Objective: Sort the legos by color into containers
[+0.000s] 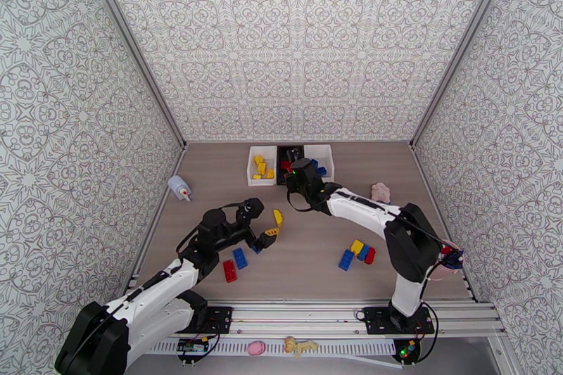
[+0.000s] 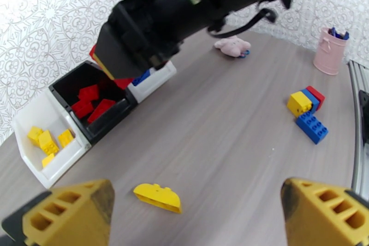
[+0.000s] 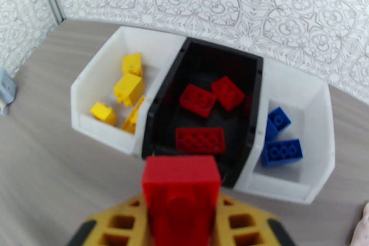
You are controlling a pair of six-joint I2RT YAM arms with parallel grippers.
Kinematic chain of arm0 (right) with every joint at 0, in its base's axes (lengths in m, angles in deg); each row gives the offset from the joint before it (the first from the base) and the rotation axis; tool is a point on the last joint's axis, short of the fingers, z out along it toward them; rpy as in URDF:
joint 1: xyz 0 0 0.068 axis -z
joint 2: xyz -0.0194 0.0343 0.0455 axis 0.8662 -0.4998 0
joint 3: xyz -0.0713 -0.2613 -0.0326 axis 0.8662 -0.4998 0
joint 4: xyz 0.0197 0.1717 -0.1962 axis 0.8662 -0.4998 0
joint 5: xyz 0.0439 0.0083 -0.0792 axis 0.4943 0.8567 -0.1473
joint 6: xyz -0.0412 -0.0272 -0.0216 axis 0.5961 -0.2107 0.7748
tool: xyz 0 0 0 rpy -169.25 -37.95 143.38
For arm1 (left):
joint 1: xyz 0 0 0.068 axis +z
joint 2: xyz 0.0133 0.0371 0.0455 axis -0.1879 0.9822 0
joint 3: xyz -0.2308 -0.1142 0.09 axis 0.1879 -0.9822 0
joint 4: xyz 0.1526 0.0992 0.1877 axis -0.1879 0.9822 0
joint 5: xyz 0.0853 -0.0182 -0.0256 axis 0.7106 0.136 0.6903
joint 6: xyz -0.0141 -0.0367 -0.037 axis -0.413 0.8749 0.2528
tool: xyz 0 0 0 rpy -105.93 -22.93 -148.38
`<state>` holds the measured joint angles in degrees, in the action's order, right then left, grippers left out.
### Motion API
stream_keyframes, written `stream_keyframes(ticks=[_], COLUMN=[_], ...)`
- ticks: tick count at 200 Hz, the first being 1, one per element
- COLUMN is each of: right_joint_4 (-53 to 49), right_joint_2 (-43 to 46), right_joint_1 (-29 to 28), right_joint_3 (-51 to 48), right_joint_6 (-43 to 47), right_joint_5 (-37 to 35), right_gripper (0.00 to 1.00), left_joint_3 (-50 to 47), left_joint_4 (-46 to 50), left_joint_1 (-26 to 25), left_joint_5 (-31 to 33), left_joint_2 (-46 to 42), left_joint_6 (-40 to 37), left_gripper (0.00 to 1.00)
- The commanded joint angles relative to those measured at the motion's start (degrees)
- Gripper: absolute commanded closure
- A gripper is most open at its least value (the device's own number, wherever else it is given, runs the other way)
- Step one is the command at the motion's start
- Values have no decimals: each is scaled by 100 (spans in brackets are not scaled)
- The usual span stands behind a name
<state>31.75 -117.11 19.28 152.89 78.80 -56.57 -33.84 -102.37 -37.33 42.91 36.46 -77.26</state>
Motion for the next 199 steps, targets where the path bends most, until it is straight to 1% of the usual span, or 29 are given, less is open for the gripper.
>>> stream_keyframes(ticks=[1, 46, 78, 98, 120, 127, 141, 158, 179, 199], right_joint_4=[311, 305, 138, 39, 84, 134, 216, 299, 478, 576], right_joint_2=[-592, -1680, -2159, -2140, -1823, -1688, -1385, -993, -423, 157], right_joint_1=[114, 361, 517, 527, 525, 529, 522, 522, 518, 511], right_joint_3=[642, 1722, 2313, 2441, 2242, 2120, 1832, 1430, 752, 82], right_joint_6=[318, 496, 527, 619, 686, 700, 738, 757, 768, 746], right_joint_5=[-154, -46, 164, 232, 428, 510, 662, 833, 1061, 1282], right_gripper=[72, 72, 70, 63, 47, 41, 32, 24, 15, 8], left_joint_3=[-40, -34, -4, 69, 126, 154, 239, 376, 564, 592], left_joint_4=[-185, -156, -117, 19, 98, 142, 350, 711, 1173, 1338], left_joint_1=[5, 84, 152, 154, 138, 113, 4, -205, -594, -983], left_joint_5=[179, 161, 145, 168, 279, 391, 746, 1195, 2111, 2932], left_joint_2=[53, 98, 99, 79, 61, 56, 23, -66, -184, -319], left_joint_6=[152, 106, 51, -7, 46, 107, 249, 333, 471, 928], left_gripper=[0, 0, 0, 0, 0, 0, 0, 0, 0, 0])
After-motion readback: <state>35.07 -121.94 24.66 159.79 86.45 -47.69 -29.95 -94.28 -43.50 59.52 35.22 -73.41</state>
